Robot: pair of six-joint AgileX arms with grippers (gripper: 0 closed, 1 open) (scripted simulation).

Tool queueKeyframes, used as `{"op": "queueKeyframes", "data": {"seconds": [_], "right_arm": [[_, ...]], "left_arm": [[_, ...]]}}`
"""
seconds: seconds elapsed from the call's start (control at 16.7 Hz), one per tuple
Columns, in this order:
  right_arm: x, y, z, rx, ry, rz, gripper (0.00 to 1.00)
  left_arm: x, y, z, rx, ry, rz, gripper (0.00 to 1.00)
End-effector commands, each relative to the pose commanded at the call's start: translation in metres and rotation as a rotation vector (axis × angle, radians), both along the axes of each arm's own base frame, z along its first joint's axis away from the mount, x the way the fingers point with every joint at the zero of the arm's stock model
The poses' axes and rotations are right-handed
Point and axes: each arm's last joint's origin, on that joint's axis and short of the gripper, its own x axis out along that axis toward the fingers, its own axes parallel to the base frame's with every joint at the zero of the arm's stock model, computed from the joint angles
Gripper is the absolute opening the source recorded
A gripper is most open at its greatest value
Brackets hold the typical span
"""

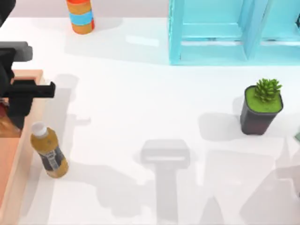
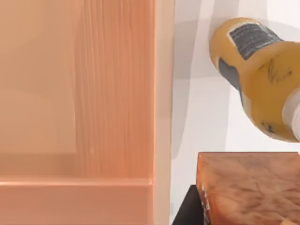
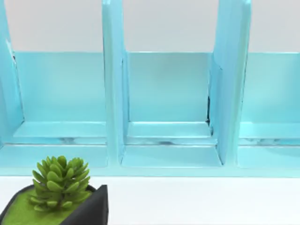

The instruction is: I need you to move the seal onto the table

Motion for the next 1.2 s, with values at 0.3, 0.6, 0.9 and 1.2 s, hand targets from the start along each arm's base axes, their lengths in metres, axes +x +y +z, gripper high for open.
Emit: {"op": "queueKeyframes", "data": {"seconds": [0.3, 0.6, 0.9, 1.2], "right_arm": [[0.0, 0.0, 0.0, 0.0, 0.0, 0.0, 1.0], [0.0, 0.0, 0.0, 0.0, 0.0, 0.0, 1.0], [0.0, 0.0, 0.0, 0.0, 0.0, 0.0, 1.0], [0.0, 0.0, 0.0, 0.0, 0.0, 0.0, 1.0]], "left_arm": [[0.001, -0.009, 0.029, -0.049, -0.114, -0.008, 0.0], [0.021, -0.051, 0.049, -0.147, -0.243, -0.036, 0.0], [0.058, -0.119, -0.009, -0.141, -0.165, -0.024, 0.0], [0.065, -0.163, -0.101, -0.019, -0.01, -0.002, 0.0]]}}
